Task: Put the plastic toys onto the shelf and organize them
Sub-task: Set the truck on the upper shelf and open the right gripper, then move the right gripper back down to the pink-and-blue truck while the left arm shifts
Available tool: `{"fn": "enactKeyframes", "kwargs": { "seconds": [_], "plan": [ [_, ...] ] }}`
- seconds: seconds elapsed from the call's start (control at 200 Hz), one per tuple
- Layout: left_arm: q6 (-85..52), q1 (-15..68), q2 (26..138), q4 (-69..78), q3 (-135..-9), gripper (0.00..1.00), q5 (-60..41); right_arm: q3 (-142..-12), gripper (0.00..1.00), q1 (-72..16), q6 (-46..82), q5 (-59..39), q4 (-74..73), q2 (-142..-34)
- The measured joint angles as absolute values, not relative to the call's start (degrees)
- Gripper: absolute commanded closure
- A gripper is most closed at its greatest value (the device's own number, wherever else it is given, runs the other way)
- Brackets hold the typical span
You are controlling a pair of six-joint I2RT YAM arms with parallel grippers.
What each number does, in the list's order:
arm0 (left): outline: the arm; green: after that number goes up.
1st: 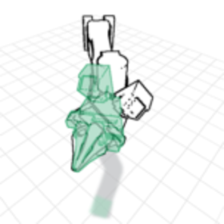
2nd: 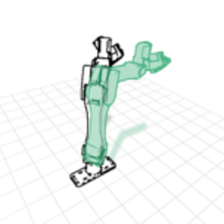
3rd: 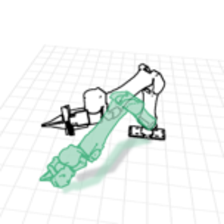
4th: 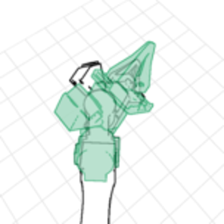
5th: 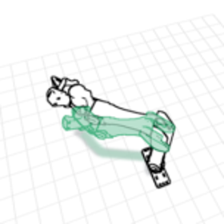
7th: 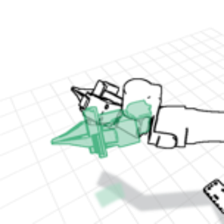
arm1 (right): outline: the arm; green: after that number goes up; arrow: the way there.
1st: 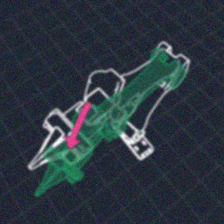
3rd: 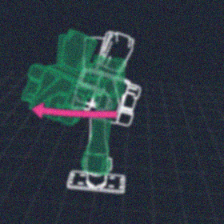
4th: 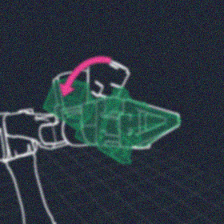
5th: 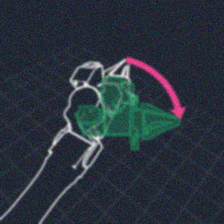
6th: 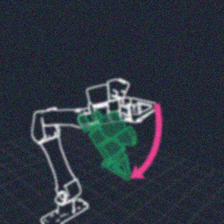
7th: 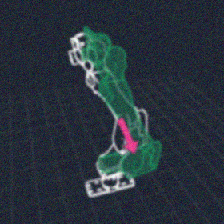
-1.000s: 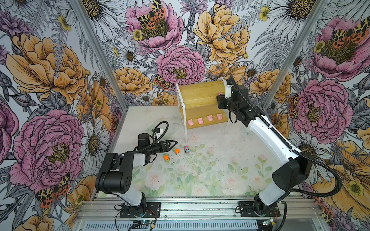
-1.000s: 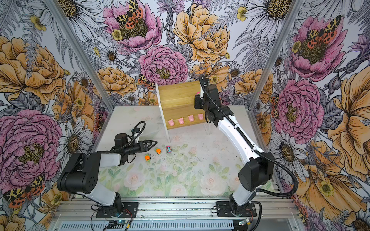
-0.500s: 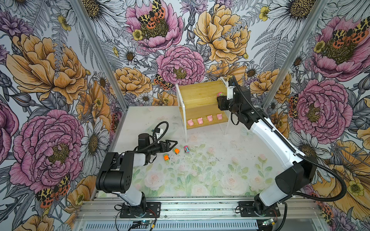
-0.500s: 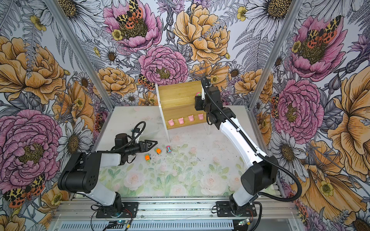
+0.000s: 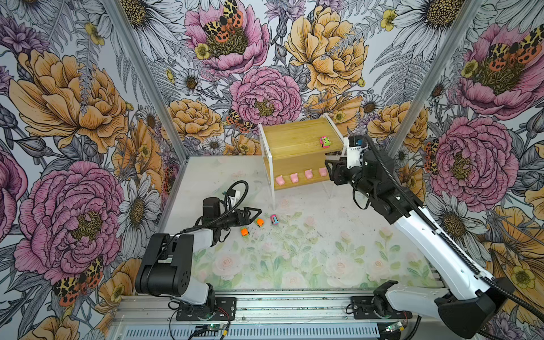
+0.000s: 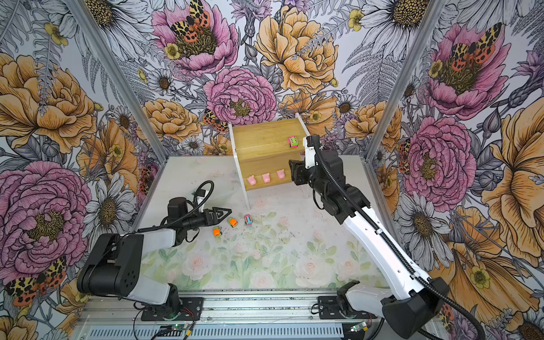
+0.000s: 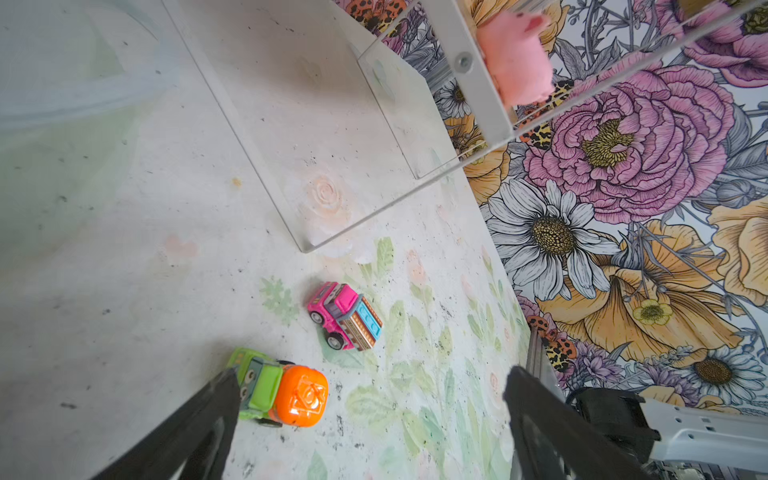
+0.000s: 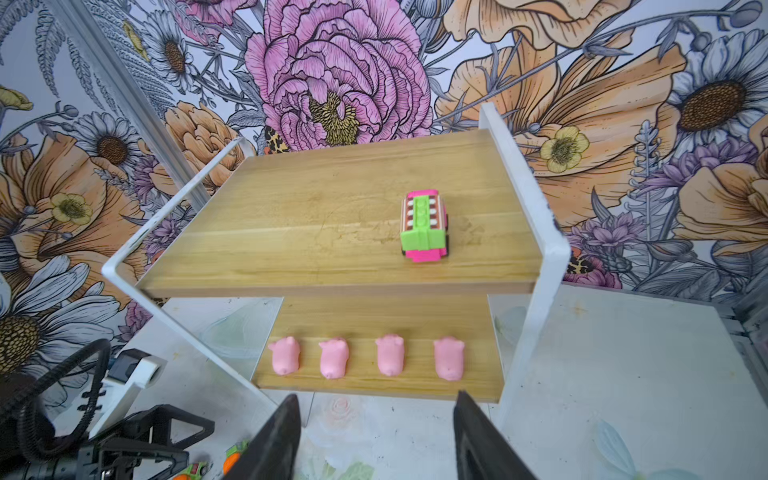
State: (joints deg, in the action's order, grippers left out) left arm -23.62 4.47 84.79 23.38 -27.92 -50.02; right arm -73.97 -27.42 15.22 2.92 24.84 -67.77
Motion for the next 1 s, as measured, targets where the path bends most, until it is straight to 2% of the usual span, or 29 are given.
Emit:
{"fn": "enactKeyframes", "kwargs": {
  "seconds": [0.155,0.38,0.731,1.001],
  "plan": [
    [-23.66,5.58,82.91,22.41,-26.26,0.01,-49.69,-64.88,0.42,-31.97,16.80,3.64,23.05,-64.58],
    [-23.90,6.24,75.16,20.67,-22.48,0.01,-46.33,-51.48,0.42,-39.18,20.60,4.82,16.73,-67.26],
    [-24.38,8.88,67.85,15.14,-21.28,0.01,-41.08,-49.06,0.41,-47.33,22.74,7.57,2.31,-82.13],
    [-27.81,10.13,55.33,6.00,-19.94,0.01,-34.22,-49.01,0.40,-49.17,25.06,7.94,-3.18,-92.12]
  ]
}}
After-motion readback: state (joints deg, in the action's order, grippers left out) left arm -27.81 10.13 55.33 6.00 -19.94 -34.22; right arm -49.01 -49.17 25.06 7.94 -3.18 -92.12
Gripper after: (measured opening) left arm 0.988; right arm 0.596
